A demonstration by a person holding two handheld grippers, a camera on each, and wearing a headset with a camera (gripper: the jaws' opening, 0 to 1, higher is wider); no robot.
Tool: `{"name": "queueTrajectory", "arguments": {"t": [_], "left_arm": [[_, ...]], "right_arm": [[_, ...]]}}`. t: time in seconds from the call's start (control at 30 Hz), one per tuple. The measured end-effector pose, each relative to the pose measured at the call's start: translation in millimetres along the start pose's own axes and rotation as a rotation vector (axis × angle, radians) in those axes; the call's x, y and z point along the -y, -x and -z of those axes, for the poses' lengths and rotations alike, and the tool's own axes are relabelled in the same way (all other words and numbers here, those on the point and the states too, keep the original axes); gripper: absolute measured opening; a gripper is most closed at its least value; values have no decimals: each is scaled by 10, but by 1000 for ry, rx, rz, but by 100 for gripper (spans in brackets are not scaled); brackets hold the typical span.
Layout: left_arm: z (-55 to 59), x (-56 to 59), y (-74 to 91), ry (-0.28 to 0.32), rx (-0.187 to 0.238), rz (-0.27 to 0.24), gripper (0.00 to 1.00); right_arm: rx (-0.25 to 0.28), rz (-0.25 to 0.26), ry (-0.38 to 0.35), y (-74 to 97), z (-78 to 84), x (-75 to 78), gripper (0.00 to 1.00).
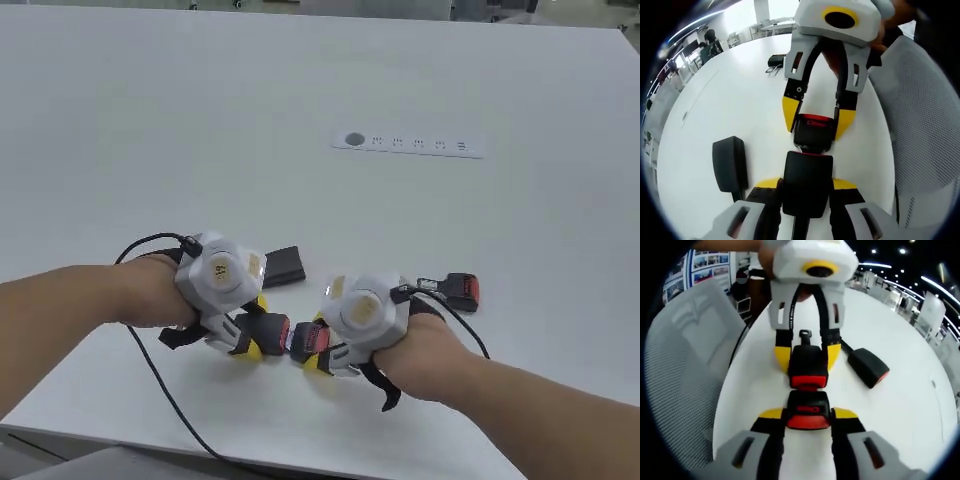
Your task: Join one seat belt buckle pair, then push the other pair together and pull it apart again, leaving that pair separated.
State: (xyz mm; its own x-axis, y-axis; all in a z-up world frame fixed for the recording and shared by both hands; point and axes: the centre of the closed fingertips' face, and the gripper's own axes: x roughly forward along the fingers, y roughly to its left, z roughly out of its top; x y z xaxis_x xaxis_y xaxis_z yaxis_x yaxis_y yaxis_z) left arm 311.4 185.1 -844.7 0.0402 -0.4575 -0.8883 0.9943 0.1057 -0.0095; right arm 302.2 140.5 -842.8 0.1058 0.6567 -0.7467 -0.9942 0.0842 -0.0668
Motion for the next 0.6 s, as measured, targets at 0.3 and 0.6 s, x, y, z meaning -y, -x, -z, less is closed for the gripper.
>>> {"name": "queueTrajectory", "arguments": {"t": [0.3, 0.6], "left_arm": [[-148, -21, 118, 69, 33, -25, 50], [-482, -230, 296, 29, 87, -77, 53]], "right_arm": [[45, -12, -40, 119, -12, -9, 41], [85, 30, -30, 366, 19, 157, 44]]}}
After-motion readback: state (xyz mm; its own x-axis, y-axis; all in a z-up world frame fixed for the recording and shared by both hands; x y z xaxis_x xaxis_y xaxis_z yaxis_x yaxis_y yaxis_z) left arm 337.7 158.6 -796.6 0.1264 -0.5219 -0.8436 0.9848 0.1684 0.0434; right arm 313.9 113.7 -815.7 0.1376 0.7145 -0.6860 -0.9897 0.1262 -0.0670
